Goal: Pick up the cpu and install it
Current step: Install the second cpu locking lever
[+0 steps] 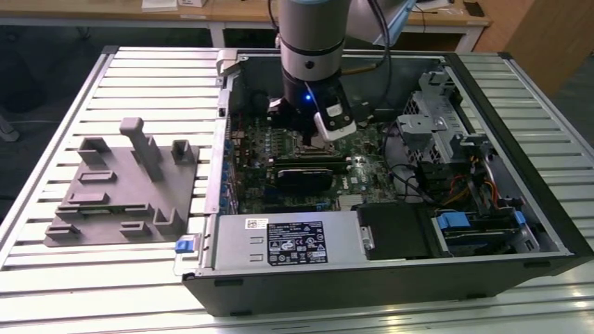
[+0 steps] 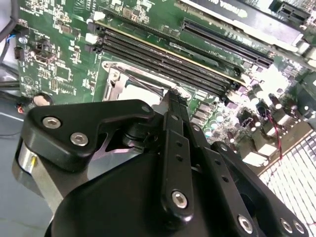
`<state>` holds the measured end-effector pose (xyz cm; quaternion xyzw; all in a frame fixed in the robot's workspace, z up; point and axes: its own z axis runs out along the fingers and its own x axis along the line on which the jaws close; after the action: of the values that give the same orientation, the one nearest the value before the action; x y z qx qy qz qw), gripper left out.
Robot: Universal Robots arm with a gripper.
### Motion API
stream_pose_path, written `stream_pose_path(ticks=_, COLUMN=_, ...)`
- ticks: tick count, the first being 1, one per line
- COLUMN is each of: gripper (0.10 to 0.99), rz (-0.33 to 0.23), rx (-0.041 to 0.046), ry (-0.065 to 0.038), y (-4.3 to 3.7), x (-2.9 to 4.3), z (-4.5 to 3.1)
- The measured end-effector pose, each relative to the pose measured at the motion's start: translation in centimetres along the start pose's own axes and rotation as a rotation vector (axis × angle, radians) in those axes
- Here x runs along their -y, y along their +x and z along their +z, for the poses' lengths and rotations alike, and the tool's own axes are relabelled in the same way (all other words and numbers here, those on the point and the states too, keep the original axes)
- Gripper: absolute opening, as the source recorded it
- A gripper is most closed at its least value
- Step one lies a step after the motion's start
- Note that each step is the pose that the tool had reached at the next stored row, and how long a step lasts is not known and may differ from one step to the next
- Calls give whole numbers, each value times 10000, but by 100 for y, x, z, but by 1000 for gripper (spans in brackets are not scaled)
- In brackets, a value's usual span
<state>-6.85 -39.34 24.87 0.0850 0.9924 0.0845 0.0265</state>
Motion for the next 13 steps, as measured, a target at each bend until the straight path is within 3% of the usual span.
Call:
stream_pose_path(ticks=6, gripper=106, rz=7, rx=-33, ry=7, y=3, x=18, z=108)
stream_pose_path(ticks=7, gripper=106, rz=13, rx=-73, ry=11, y=19, x=37, z=206)
stream_pose_path(ticks=13, gripper=106, rz=10, rx=-87, ry=-11, y=94, x=63, z=277)
